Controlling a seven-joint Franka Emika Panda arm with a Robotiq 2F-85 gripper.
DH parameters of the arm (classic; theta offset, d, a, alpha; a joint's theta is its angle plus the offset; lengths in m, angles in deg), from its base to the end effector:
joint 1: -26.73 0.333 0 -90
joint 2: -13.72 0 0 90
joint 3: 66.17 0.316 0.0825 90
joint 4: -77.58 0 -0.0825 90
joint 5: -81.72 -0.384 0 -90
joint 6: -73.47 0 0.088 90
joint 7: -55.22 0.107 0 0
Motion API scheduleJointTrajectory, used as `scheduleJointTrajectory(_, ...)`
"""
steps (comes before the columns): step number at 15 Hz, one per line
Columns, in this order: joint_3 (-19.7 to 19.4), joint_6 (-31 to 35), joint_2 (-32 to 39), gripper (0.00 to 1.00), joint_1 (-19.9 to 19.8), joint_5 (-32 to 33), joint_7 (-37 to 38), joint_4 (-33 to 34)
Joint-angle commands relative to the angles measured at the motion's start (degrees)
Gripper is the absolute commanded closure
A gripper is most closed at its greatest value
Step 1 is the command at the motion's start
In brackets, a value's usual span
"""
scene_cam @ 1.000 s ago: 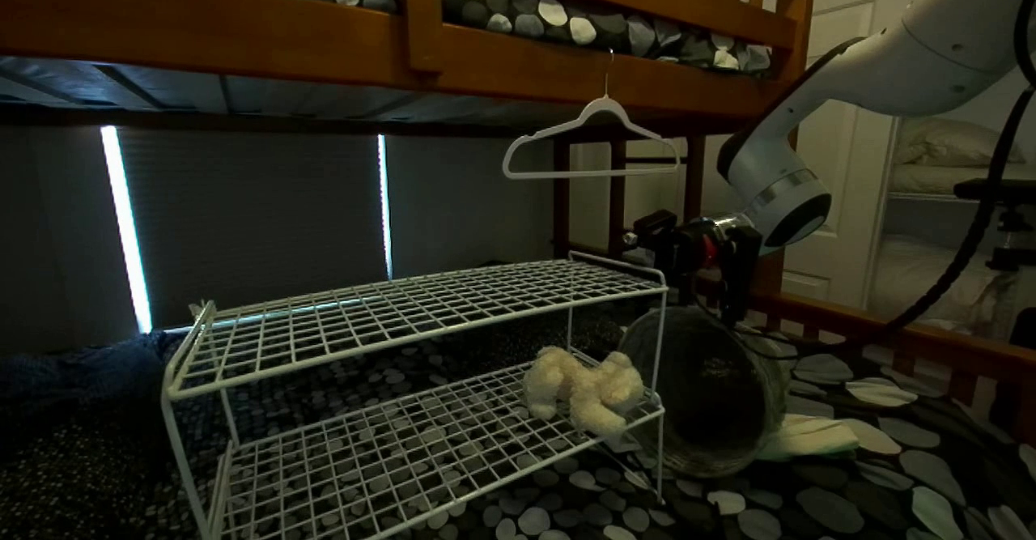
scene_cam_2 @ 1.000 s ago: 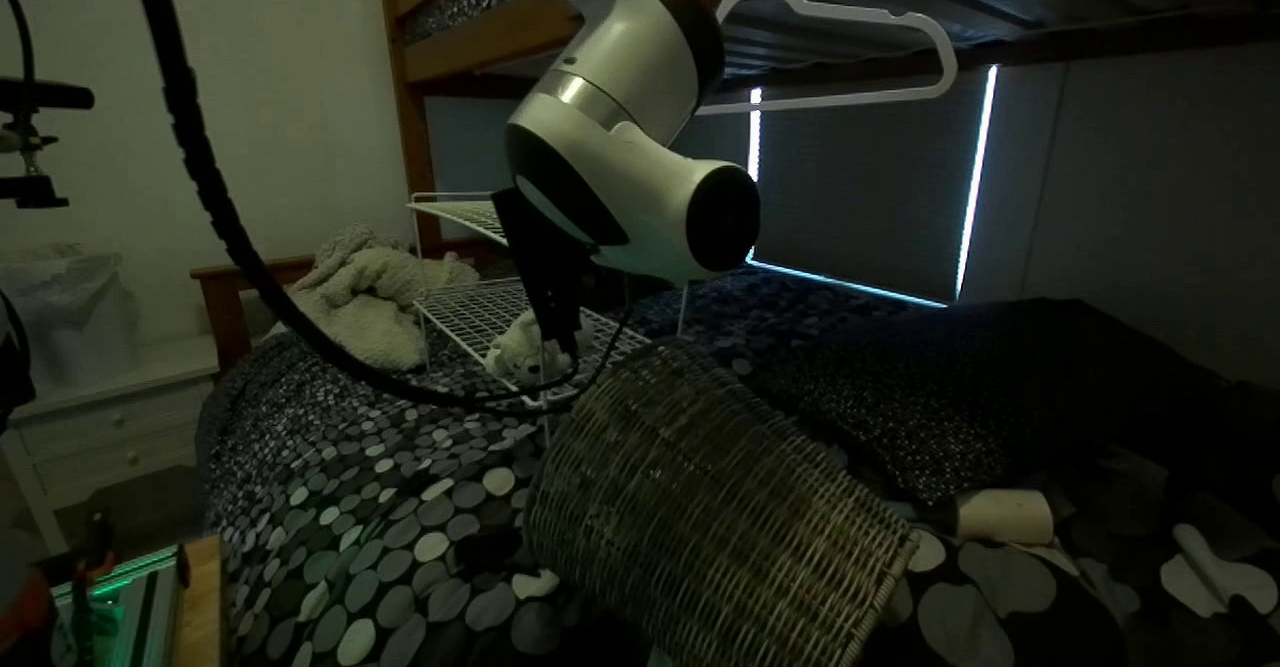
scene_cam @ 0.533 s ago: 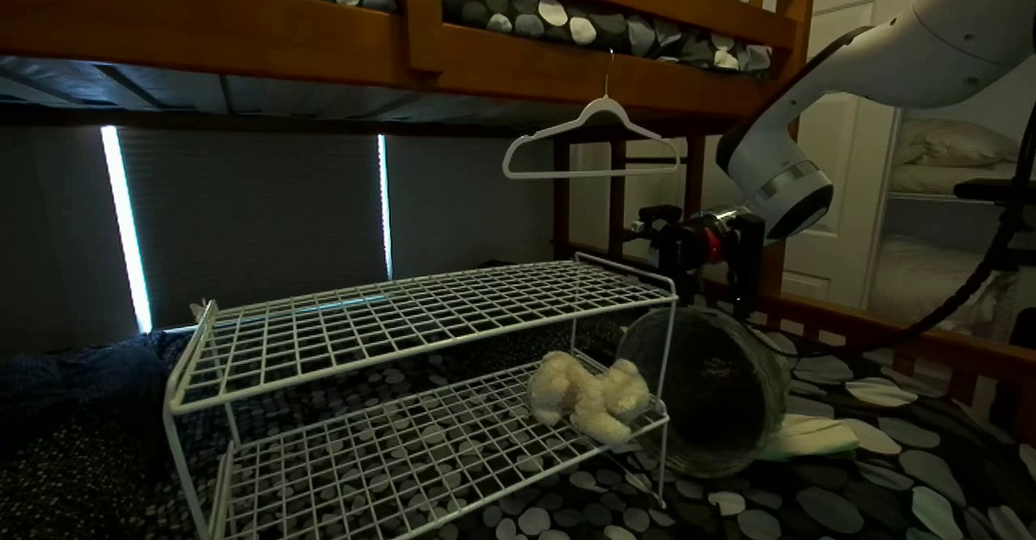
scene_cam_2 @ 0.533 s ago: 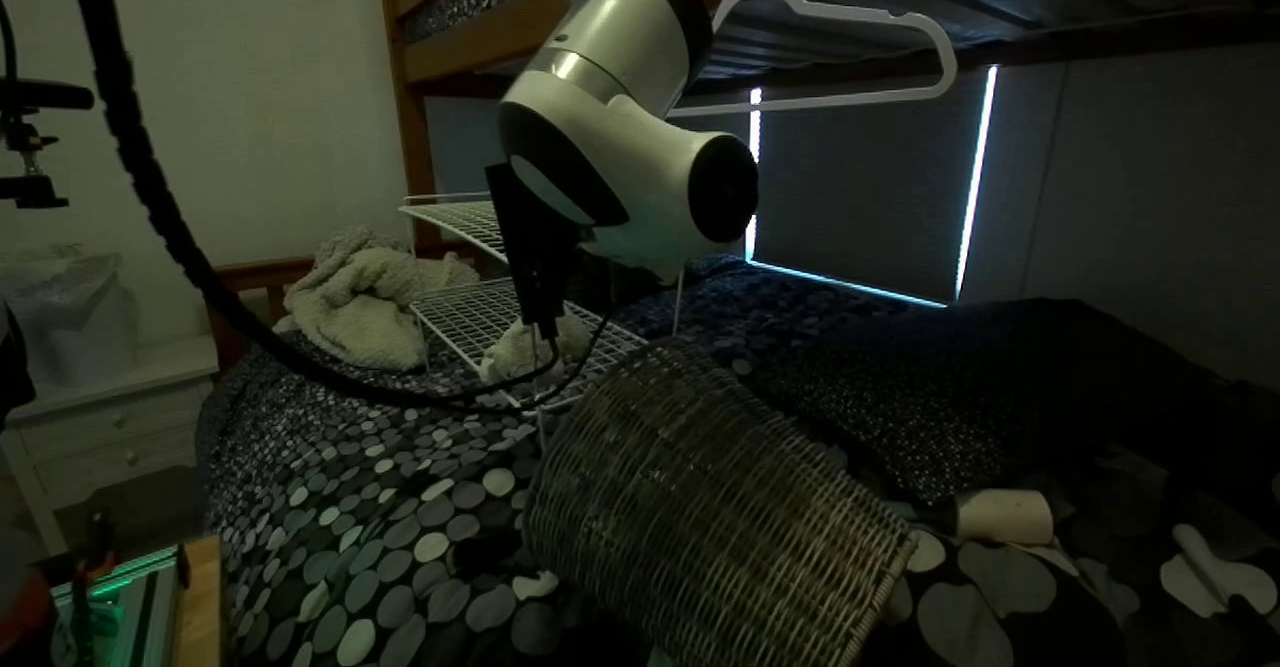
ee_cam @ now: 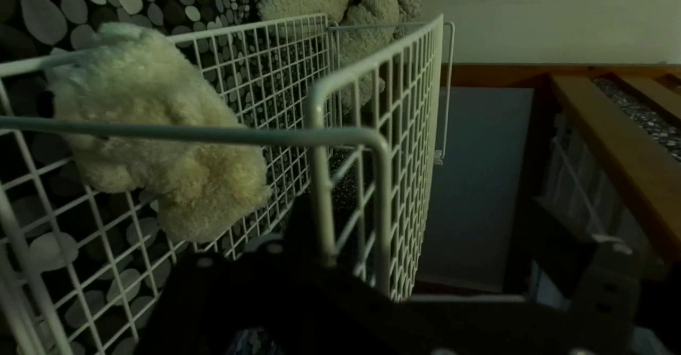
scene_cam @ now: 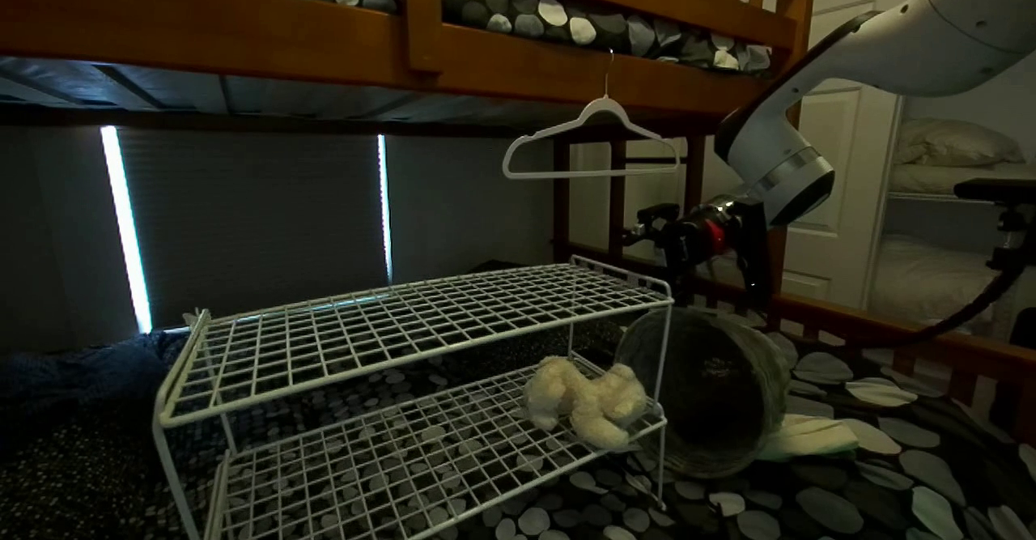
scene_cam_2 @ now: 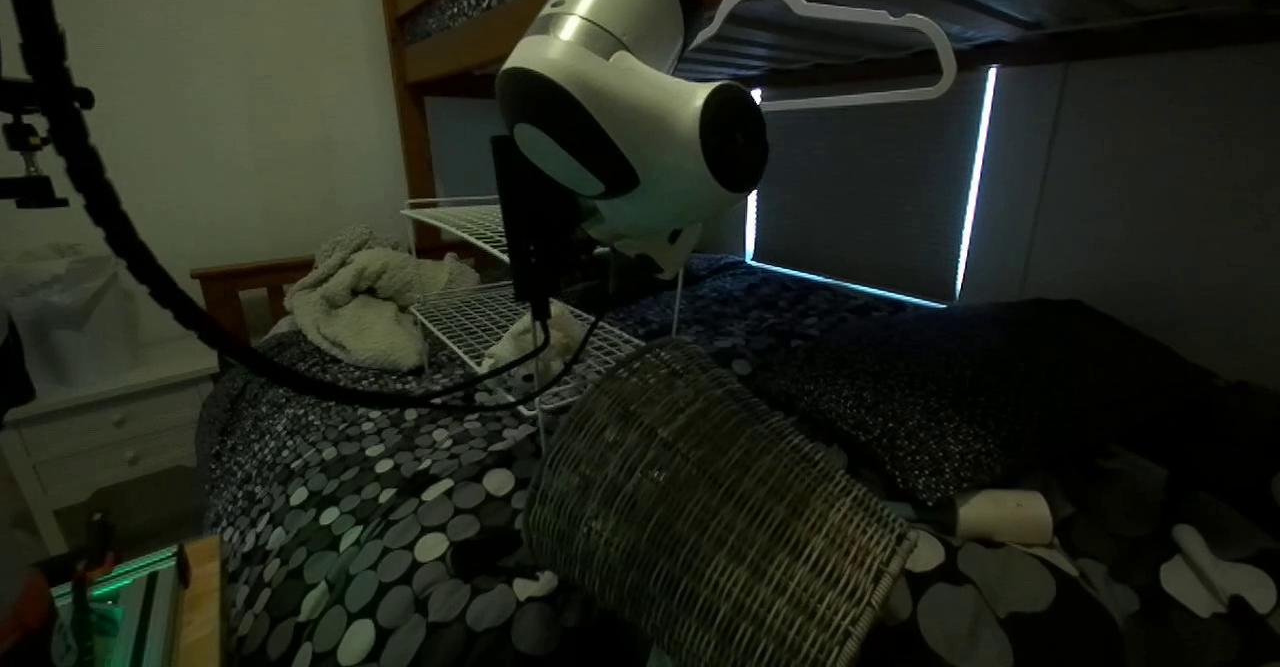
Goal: Move the rack slightly to the right
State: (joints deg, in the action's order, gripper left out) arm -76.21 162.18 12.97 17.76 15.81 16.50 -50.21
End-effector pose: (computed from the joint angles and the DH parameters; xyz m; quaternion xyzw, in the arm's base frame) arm 0.4825 -0.0612 0.3977 -0.8088 0.0287 -0.0089 0.5873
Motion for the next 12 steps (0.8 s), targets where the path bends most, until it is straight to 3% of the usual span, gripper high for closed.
scheduleJointTrajectory(1,0.17,2.66,0.1,0.0,-0.22,2.2,2.15,2.12)
scheduleJointTrajectory(6,0.33,7.67,-1.87,0.0,-0.12,7.73,8.17,2.82)
scheduleJointTrajectory(12,2.46,5.06,-12.76,0.0,0.72,23.76,31.2,3.57)
